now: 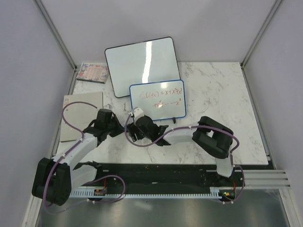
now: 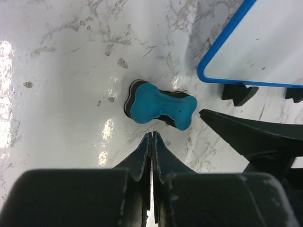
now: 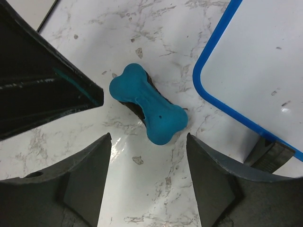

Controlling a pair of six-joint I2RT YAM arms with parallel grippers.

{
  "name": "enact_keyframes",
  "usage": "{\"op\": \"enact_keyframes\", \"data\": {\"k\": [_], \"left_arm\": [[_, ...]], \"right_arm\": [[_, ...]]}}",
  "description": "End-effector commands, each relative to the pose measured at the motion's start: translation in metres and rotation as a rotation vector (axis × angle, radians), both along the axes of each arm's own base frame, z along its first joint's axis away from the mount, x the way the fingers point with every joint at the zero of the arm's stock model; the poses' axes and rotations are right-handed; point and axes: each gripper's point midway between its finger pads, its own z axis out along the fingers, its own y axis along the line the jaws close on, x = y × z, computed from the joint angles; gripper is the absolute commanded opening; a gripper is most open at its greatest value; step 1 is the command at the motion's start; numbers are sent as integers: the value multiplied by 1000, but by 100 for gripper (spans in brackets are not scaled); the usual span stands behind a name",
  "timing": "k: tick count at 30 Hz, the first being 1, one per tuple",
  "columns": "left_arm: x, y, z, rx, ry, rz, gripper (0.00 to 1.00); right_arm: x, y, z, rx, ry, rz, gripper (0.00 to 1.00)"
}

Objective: Erase the whiteboard

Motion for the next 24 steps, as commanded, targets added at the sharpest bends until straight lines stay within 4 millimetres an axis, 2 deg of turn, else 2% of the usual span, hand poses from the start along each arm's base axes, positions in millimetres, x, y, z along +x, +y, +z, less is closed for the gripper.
{"op": "enact_keyframes", "data": {"k": [1, 5, 7, 11, 16, 20, 24], "left_arm": [[-5, 7, -18, 22, 81, 52, 2], [-4, 10, -30, 50, 122, 71, 2], [-2, 11, -32, 59, 124, 73, 2], [-1, 15, -35, 77, 131, 81, 2], [-2, 34, -37, 109, 123, 164, 2], [-1, 45, -37, 123, 120, 205, 2], [3, 55, -35, 139, 118, 242, 2]], "right_arm": [[17, 2, 8, -14, -44, -48, 73], [23, 10, 4, -35, -38, -36, 73], [24, 10, -4, -58, -24, -33, 73], [25, 17, -4, -57, -5, -5, 74], [18, 18, -3, -46, 16, 25, 72], [9, 17, -1, -24, 41, 51, 64], [4, 21, 0, -13, 56, 83, 61]]}}
